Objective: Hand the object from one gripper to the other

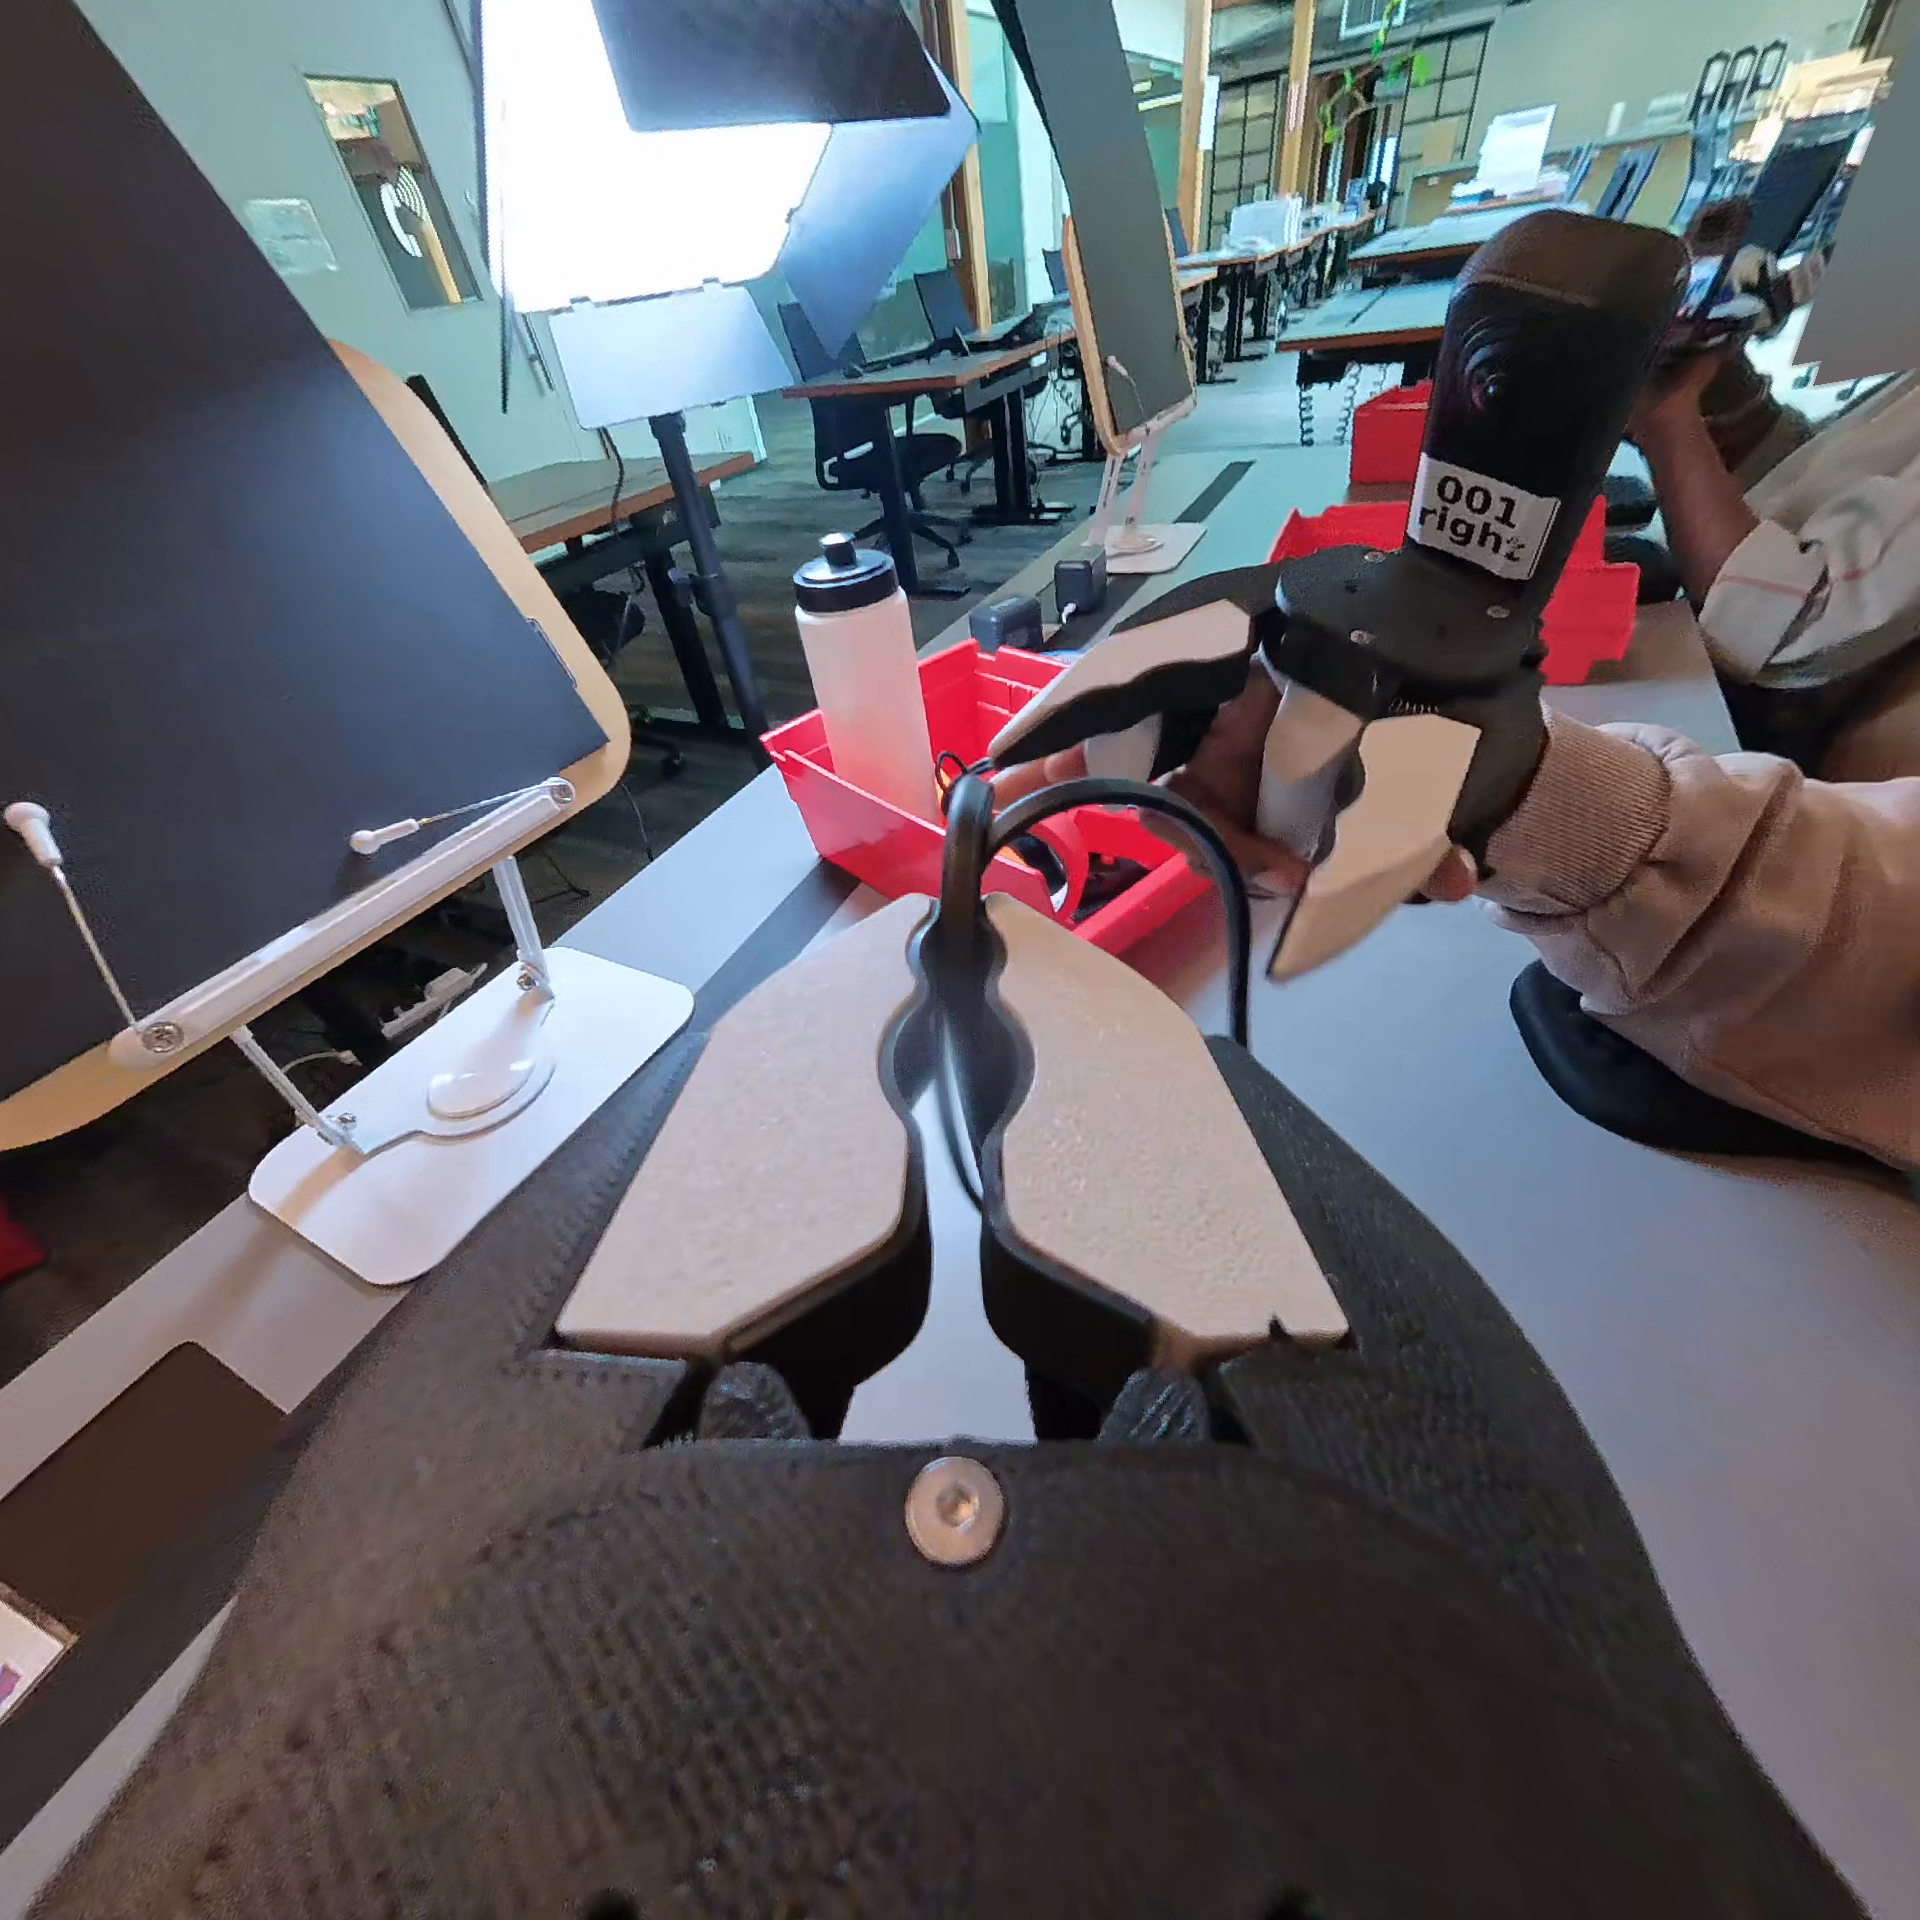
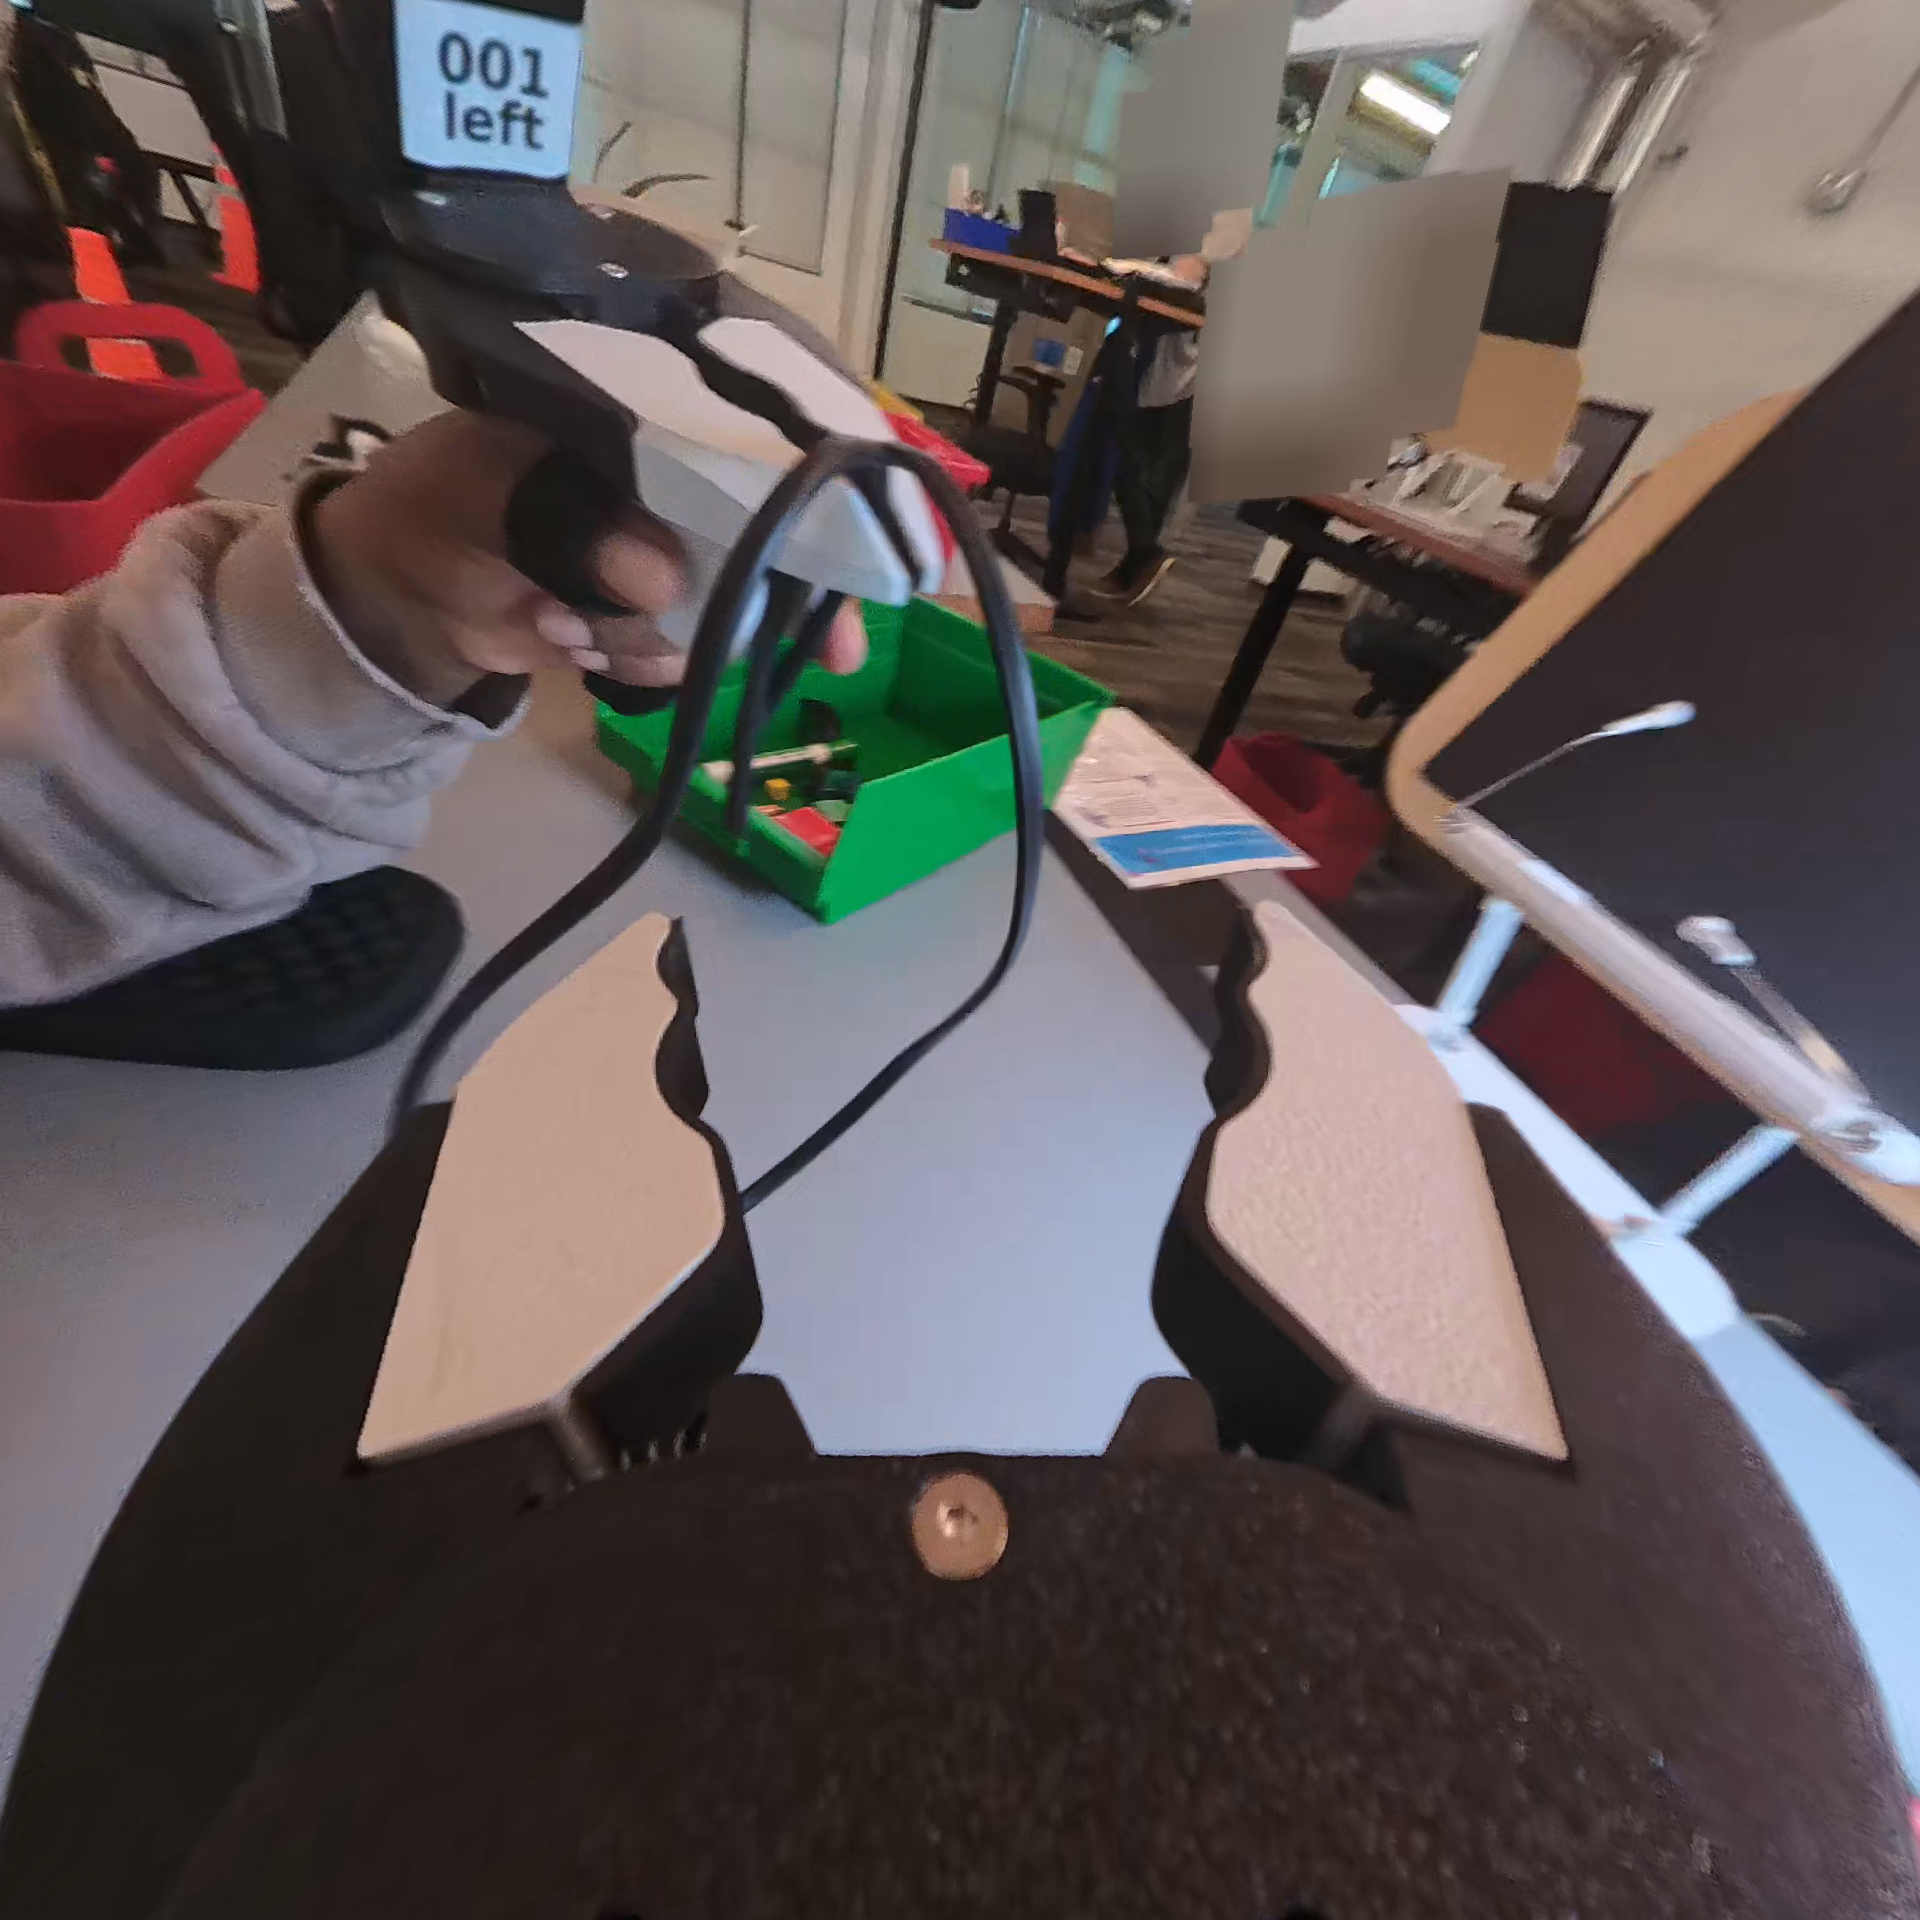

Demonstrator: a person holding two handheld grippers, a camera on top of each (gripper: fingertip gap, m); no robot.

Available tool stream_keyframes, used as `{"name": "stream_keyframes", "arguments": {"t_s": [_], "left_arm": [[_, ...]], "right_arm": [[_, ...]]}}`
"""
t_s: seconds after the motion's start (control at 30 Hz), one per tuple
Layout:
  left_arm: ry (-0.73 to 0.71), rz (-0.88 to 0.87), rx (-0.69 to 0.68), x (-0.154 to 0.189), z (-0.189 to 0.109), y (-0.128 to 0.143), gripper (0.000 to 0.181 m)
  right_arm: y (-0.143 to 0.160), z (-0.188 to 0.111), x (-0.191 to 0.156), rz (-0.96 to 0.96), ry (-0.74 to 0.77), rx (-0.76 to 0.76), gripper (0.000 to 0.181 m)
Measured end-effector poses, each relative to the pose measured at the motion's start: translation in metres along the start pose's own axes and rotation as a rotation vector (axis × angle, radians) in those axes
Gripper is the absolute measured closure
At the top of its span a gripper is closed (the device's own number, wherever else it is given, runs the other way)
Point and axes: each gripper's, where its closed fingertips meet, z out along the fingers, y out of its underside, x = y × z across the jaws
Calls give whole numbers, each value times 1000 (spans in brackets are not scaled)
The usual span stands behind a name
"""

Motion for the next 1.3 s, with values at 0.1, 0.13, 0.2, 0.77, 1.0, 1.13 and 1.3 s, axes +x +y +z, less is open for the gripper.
{"name": "stream_keyframes", "arguments": {"t_s": [0.1,0.13,0.2,0.77,1.0,1.13,1.3], "left_arm": [[-2,54,-54,14,10,5,177],[-15,81,-72,17,12,7,177],[-42,134,-97,20,13,8,178],[273,-93,-13,21,13,26,155],[505,-325,-37,29,36,75,139],[386,-153,-120,50,66,92,124],[425,-98,-201,83,86,117,132]], "right_arm": [[-1,22,-35,86,-106,-27,73],[-3,25,-42,111,-128,-26,74],[-2,26,-47,159,-164,-44,90],[-24,-26,6,86,-39,53,177],[-49,-48,28,35,96,193,177],[-47,-43,33,13,161,185,177],[-55,-39,25,37,137,236,178]]}}
